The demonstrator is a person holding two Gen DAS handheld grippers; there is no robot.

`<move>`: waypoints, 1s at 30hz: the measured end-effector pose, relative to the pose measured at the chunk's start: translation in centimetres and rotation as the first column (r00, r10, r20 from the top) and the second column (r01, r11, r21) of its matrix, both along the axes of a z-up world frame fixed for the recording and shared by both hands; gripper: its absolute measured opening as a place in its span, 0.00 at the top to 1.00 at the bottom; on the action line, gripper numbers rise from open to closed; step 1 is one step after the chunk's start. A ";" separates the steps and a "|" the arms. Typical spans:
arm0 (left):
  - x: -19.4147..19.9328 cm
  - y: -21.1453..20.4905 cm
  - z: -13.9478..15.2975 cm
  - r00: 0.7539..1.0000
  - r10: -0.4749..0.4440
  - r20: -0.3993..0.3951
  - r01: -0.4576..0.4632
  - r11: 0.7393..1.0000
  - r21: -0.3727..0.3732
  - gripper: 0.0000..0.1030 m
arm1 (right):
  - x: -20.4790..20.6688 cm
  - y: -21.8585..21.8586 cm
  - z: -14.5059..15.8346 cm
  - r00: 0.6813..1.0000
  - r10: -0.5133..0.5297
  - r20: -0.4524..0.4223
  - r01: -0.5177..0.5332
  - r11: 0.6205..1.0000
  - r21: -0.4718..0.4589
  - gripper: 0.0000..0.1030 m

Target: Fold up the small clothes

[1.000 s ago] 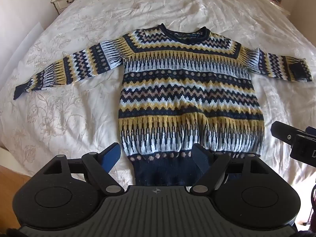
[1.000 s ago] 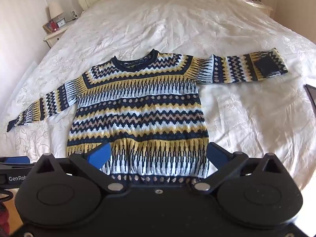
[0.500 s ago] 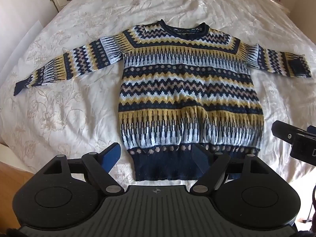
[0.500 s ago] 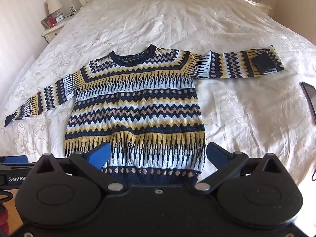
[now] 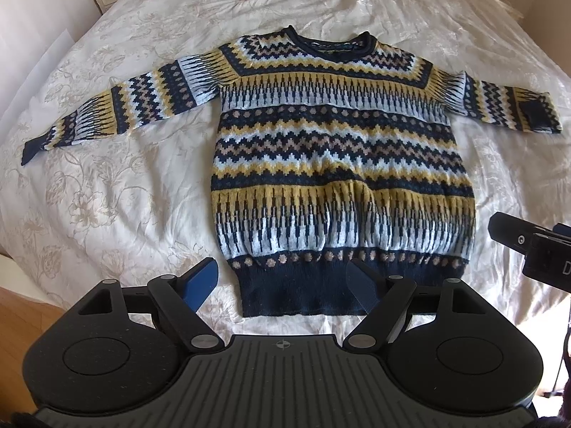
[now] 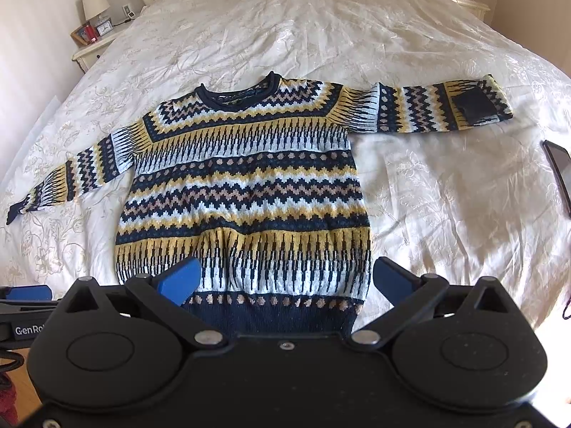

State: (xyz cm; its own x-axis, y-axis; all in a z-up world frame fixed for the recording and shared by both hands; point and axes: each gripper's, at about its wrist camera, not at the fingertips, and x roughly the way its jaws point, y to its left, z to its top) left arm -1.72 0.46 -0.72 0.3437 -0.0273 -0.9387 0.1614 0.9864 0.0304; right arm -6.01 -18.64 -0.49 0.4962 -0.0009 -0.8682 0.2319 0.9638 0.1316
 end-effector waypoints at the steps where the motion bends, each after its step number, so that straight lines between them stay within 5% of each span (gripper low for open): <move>1: 0.0 -0.1 0.0 1.000 -0.002 0.000 0.002 1.000 0.001 0.24 | 0.0 0.0 0.0 1.000 -0.001 0.001 0.001 1.000 0.000 0.01; 30: 0.2 -0.2 -0.7 1.000 -0.008 -0.006 0.008 1.000 -0.019 0.24 | 0.3 -0.2 -0.5 1.000 -0.007 -0.019 0.007 1.000 0.006 0.01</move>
